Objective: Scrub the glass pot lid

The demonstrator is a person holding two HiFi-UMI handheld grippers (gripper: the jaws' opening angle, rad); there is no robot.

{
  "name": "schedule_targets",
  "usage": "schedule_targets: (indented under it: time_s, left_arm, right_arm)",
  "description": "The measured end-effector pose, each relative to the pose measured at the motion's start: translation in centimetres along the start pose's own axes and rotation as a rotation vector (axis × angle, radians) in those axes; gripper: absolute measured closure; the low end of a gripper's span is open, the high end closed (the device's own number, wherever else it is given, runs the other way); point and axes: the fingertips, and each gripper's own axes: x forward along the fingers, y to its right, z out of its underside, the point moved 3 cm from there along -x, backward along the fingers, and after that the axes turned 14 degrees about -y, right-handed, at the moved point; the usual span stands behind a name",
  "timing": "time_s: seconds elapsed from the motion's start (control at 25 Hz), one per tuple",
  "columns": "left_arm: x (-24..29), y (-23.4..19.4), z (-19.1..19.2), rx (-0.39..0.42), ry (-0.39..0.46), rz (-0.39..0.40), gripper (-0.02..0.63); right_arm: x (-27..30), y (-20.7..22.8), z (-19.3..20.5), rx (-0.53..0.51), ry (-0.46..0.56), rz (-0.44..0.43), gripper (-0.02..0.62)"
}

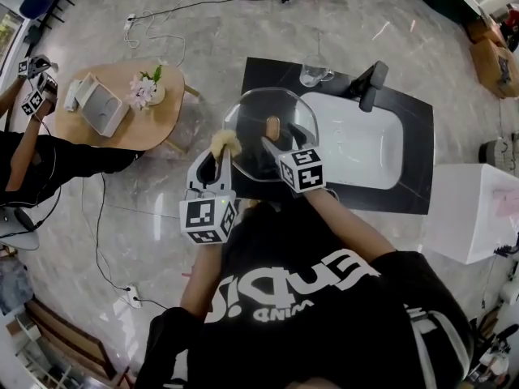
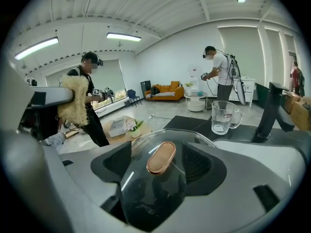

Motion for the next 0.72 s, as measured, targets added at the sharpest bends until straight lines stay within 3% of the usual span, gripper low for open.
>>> schedule_targets:
  time_s: [0.72]
  left_arm:
    - [0.9,-1.5,0.4,-0.019,-0.018,0.011,0.551]
  right_arm:
    - [6.1,1.0,1.3,0.01,-0.169,0.045,0.319]
